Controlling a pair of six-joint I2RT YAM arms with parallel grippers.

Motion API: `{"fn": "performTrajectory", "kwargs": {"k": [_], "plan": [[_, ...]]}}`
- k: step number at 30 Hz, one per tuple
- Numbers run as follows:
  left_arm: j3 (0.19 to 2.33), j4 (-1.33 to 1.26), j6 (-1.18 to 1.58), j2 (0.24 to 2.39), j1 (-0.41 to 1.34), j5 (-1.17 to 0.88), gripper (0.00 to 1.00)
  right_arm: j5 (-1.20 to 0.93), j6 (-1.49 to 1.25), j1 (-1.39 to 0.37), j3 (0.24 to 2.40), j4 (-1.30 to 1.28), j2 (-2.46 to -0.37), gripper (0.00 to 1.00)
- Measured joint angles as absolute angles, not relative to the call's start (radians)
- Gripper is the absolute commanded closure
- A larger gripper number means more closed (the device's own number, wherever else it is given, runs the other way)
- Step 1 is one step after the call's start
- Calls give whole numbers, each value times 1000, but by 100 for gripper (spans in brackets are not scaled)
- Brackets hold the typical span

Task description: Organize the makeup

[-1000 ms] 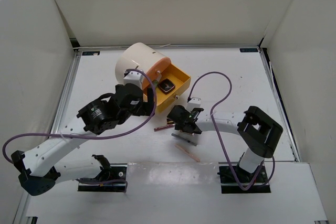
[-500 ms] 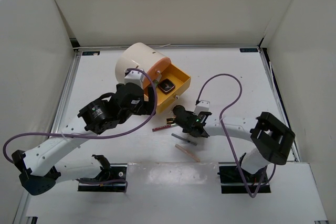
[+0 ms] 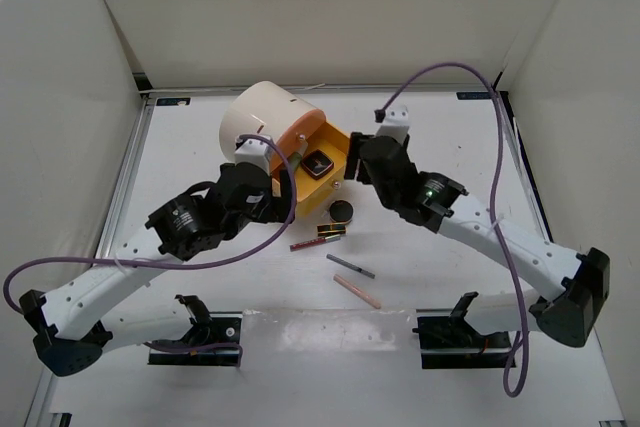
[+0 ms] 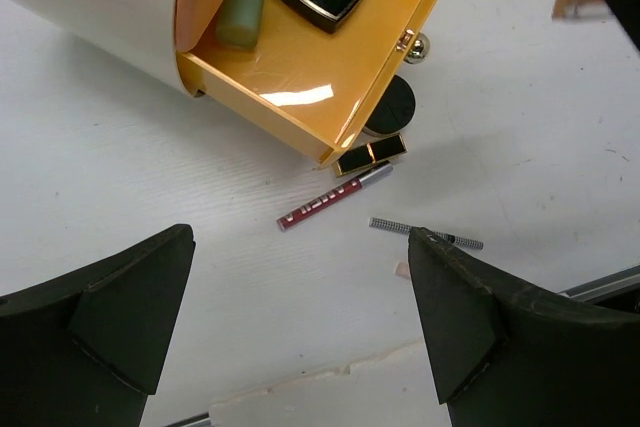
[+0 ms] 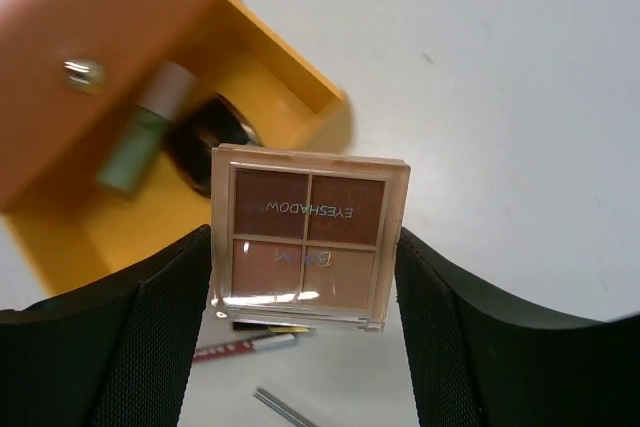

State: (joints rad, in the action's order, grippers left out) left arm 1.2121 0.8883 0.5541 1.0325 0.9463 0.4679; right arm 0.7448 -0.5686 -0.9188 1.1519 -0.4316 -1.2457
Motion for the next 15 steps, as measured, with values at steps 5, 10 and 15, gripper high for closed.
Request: {"fn": "performTrajectory", "kwargs": {"k": [5,10,15], "plan": [[1190,881,559,1018,946,471,2,601,-354,-918,1327,-258,-1404,65],[1184,883,572,1014,946,482,2,474,-254,-907,1381,-175,-1569,57],[1175,882,570,1000,946,484,2,381,-247,-850,1374,-175,-1625,29]]}}
